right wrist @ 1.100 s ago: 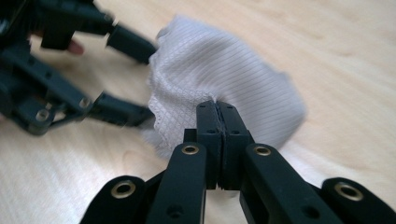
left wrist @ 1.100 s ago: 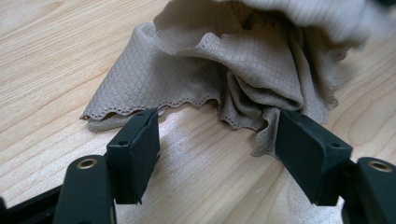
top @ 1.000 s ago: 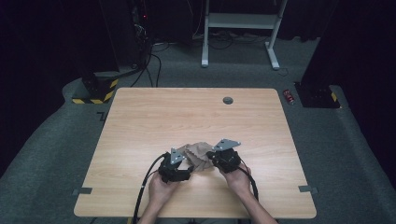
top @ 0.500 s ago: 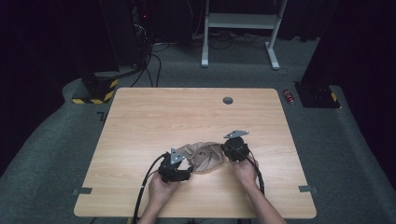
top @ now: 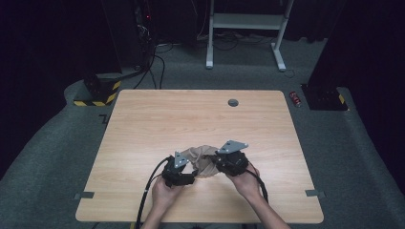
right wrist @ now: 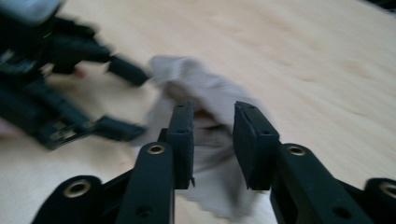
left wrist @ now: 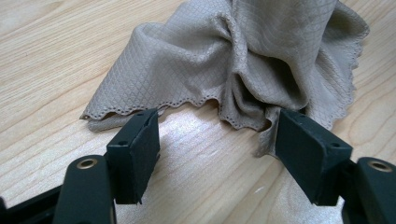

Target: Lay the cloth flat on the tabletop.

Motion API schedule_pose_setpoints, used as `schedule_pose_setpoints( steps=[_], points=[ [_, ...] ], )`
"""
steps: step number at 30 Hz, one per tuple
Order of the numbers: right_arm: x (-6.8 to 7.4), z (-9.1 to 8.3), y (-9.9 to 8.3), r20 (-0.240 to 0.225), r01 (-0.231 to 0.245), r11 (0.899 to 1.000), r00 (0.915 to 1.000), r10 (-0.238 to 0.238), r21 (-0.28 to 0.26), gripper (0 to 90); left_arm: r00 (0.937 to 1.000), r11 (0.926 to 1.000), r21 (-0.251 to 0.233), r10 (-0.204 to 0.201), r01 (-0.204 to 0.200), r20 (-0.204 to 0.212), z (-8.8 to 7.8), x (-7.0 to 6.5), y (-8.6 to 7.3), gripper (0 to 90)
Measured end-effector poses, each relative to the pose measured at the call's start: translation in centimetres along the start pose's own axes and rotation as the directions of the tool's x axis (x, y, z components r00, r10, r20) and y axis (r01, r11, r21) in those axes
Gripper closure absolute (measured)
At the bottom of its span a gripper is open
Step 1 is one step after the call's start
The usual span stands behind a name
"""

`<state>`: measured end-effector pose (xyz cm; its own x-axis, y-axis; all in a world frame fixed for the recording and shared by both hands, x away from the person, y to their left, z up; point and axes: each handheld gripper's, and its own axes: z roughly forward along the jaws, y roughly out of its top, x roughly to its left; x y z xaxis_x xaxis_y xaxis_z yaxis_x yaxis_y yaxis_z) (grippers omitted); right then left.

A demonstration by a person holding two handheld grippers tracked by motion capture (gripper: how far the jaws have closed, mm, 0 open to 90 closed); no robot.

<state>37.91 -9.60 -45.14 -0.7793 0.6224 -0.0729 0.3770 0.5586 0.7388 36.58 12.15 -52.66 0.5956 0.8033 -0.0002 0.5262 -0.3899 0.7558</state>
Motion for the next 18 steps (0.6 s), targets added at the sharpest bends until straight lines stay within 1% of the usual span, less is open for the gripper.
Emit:
schedule_pose_setpoints(
  steps=[1, 3, 4, 5, 6, 8, 9, 10, 11, 12, 13, 15, 18],
  points=[
    [0.5, 0.6, 0.0, -0.01, 0.019, 1.0, 0.9998, -0.019, 0.016, 63.4, 1.0, 1.0, 0.0, 0.0, 0.0, 0.0, 0.0, 0.0, 0.0, 31.0],
    [1.1, 2.1, -0.1, -0.02, 0.038, 0.998, 0.9991, -0.037, 0.053, 57.5, 1.0, 1.0, 0.0, 0.0, 0.0, 0.0, 0.0, 0.0, 0.0, 31.0],
    [1.3, 2.8, -0.1, -0.029, 0.044, 0.997, 0.9987, -0.042, 0.071, 53.9, 1.0, 1.0, 0.001, 0.001, -0.001, -0.001, 0.0, 0.0, 0.0, 31.0],
    [1.5, 4.1, -0.1, -0.056, 0.036, 0.995, 0.998, -0.031, 0.093, 49.1, 1.0, 1.0, 0.001, 0.0, 0.0, 0.0, 0.0, 0.0, 0.0, 31.0],
    [1.5, 4.1, -0.1, -0.056, 0.036, 0.995, 0.998, -0.031, 0.093, 49.1, 1.0, 1.0, 0.001, 0.001, -0.001, -0.001, 0.0, 0.0, 0.0, 31.0],
    [1.5, 5.1, 0.0, -0.064, 0.029, 0.993, 0.9977, -0.022, 0.112, 48.9, 1.0, 1.0, 0.002, 0.001, -0.001, 0.0, 0.0, 0.0, 0.0, 31.0],
    [1.5, 5.4, 0.1, -0.066, 0.022, 0.992, 0.9977, -0.014, 0.125, 55.6, 1.0, 1.0, 0.002, 0.002, -0.002, 0.0, 0.0, 0.0, 0.0, 31.0],
    [1.4, 5.6, 0.2, -0.071, 0.027, 0.991, 0.9973, -0.018, 0.131, 65.8, 1.0, 1.0, 0.001, 0.002, -0.002, -0.001, 0.0, 0.0, 0.0, 31.0],
    [1.4, 5.6, 0.3, -0.071, 0.033, 0.991, 0.9972, -0.023, 0.131, 73.1, 1.0, 1.0, 0.001, 0.002, -0.002, -0.001, 0.0, 0.0, 0.0, 31.0],
    [1.1, 5.3, 0.5, -0.069, 0.021, 0.993, 0.9975, -0.013, 0.117, 83.6, 1.0, 1.0, 0.0, 0.0, 0.0, 0.0, 0.0, 0.0, 0.0, 30.9],
    [1.1, 5.3, 0.5, -0.069, 0.021, 0.993, 0.9975, -0.013, 0.117, 83.6, 1.0, 1.0, 0.0, 0.0, 0.0, 0.0, 0.0, 0.0, 0.0, 30.9],
    [0.8, 4.7, 0.7, -0.054, 0.014, 0.995, 0.9985, -0.009, 0.096, 88.2, 1.0, 1.0, 0.001, 0.0, 0.0, 0.0, 0.0, 0.0, 0.0, 30.9],
    [-0.2, 3.4, 1.3, -0.013, -0.003, 0.999, 0.9999, 0.004, 0.052, 88.6, 1.0, 1.0, 0.0, 0.0, 0.0, 0.0, 0.0, 0.0, 0.0, 30.9]
  ],
)
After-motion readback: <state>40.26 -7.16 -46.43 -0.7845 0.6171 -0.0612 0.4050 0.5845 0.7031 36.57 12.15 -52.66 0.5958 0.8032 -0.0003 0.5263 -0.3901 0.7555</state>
